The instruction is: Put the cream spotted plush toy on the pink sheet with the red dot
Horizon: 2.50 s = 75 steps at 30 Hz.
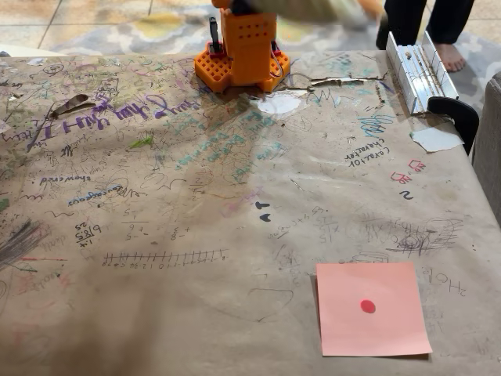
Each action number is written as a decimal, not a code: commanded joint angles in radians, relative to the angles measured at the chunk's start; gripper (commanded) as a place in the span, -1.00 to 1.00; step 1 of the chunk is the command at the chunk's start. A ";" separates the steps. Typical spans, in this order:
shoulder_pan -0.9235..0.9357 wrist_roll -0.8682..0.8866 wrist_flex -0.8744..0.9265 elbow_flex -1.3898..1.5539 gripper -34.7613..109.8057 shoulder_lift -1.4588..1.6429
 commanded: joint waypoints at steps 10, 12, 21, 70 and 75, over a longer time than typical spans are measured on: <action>-0.044 -0.014 -0.038 0.020 -0.52 0.241; -0.066 0.002 -0.083 0.041 -0.52 0.207; -0.133 0.123 0.075 -0.859 -0.51 -0.899; -0.054 0.492 -0.727 1.503 -0.52 0.807; -0.031 0.518 -0.727 1.503 -0.52 0.807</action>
